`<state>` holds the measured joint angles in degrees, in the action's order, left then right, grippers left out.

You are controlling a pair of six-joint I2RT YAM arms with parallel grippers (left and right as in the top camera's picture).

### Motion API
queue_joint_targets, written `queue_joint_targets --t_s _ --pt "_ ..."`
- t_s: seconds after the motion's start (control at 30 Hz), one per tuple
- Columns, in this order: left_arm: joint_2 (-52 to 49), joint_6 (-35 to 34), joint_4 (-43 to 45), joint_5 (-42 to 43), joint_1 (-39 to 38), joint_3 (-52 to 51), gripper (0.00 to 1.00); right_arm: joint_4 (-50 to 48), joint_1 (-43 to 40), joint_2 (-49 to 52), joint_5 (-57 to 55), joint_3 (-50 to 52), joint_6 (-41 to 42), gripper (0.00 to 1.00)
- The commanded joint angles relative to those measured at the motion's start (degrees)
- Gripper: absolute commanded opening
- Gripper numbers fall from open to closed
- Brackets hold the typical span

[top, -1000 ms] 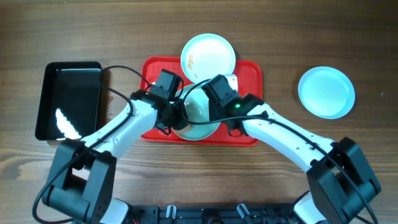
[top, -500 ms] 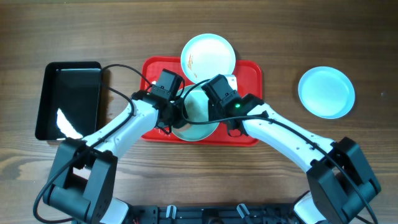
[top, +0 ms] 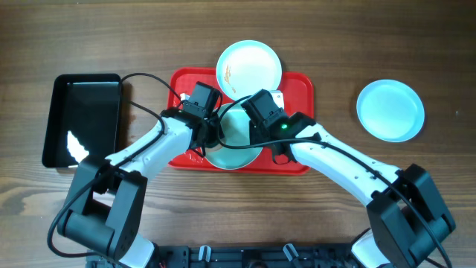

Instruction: Clean dirty plates on tray and stack at the side

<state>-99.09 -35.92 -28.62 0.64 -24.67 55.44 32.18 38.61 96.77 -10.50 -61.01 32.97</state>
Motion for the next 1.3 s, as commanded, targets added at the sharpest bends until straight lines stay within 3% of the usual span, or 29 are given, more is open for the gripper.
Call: queue_joint_targets --t_s 0.0,0.07,0.23,0.47,0.77,0.97,1.03,1.07,1.1,1.27 --pt "-1.49 -0.52 -0.2 -3.5 1.55 -0.22 0.04 0.04 0.0 0.76 0.31 -1.29 0.09 0.04" --pt "-1.46 -0.55 -1.84 -10.36 3.28 -0.22 0.04 0.04 0.0 0.76 0.28 -1.29 0.07 0.04" --pt "-1.42 -0.55 -4.15 -14.84 5.75 -0.22 0.04 0.04 0.0 0.76 0.28 -1.29 0.11 0.04" --pt "0.81 -0.55 -6.56 -14.86 7.69 -0.2 0.04 0.28 0.0 0.76 0.0 -1.29 0.59 0.04" --pt "12.87 -0.52 -4.81 -10.8 7.69 -0.2 0.04 1.44 0.0 0.76 -2.29 -1.29 2.05 0.05" --pt "15.02 -0.55 -4.83 -7.91 7.69 -0.2 0.04 -2.25 0.0 0.76 3.63 -1.29 1.53 0.05" --pt "14.97 -0.52 -4.83 -7.98 7.69 -0.2 0.04 -4.2 0.02 0.76 6.1 -1.29 1.55 0.14" --pt "14.97 -0.52 -4.81 -7.98 7.69 -0.2 0.04 -5.18 0.04 0.85 6.99 -1.29 1.6 0.26" --pt "14.97 -0.52 -4.76 -7.98 7.69 -0.2 0.04 -6.08 0.04 0.94 7.93 -1.29 1.62 0.29" --pt "14.93 -0.52 -5.11 -7.98 7.69 -0.22 0.04 -8.15 0.11 2.56 9.77 -1.29 3.17 0.28"
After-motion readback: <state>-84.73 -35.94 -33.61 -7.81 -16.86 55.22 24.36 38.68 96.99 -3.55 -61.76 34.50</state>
